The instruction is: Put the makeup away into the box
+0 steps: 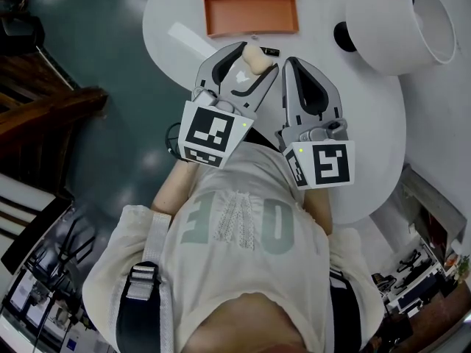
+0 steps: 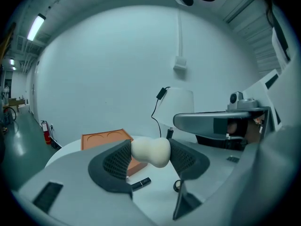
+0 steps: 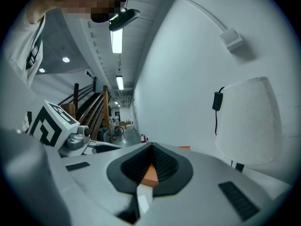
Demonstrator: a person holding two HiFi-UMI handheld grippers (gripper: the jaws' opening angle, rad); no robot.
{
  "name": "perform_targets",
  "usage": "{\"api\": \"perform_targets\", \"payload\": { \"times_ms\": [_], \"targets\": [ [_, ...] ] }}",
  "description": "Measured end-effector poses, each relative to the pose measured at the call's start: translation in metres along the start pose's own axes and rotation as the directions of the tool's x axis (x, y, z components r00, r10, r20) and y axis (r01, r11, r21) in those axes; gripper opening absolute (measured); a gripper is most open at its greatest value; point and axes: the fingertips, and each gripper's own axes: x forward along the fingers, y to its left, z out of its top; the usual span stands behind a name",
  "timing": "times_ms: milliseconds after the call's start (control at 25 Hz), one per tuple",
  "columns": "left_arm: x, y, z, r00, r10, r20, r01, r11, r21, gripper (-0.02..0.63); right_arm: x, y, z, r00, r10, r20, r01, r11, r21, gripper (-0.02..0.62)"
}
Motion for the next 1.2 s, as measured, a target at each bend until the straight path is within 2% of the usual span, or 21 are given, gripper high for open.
{"api": "perform_targets", "payload": {
  "times_ms": [280, 440, 640, 880, 1000, 1200],
  "targets": [
    [0.034, 0.022, 0.008, 1.0, 0.022, -0.011, -0.022, 0.999, 0.025, 0.259, 0.005, -0.011, -0.003, 1.0, -0.024, -0.005, 0.025, 1.0, 0.013, 0.005],
    [0.093, 0.05, -0.001, 0.993, 0.06, -0.102, -0.06, 0.998, 0.002, 0.259, 0.008, -0.02, -0.008, 0.999, -0.05, -0.02, 0.05, 0.998, 0.028, 0.005],
    [0.173, 0.079, -0.036, 0.961, 0.093, -0.262, -0.098, 0.995, -0.004, 0.259, 0.014, -0.042, -0.021, 0.995, -0.081, -0.052, 0.084, 0.995, 0.057, 0.005],
    [0.213, 0.094, -0.067, 0.914, 0.088, -0.397, -0.117, 0.992, -0.051, 0.259, 0.036, -0.068, -0.034, 0.99, -0.091, -0.105, 0.103, 0.989, 0.109, 0.005],
    [0.224, 0.094, -0.079, 0.895, 0.08, -0.439, -0.118, 0.991, -0.061, 0.259, 0.047, -0.079, -0.036, 0.99, -0.089, -0.105, 0.102, 0.987, 0.121, 0.005],
    [0.23, 0.097, -0.09, 0.879, 0.084, -0.469, -0.14, 0.986, -0.086, 0.259, 0.059, -0.085, -0.04, 0.99, -0.084, -0.116, 0.099, 0.987, 0.128, 0.005]
  ]
}}
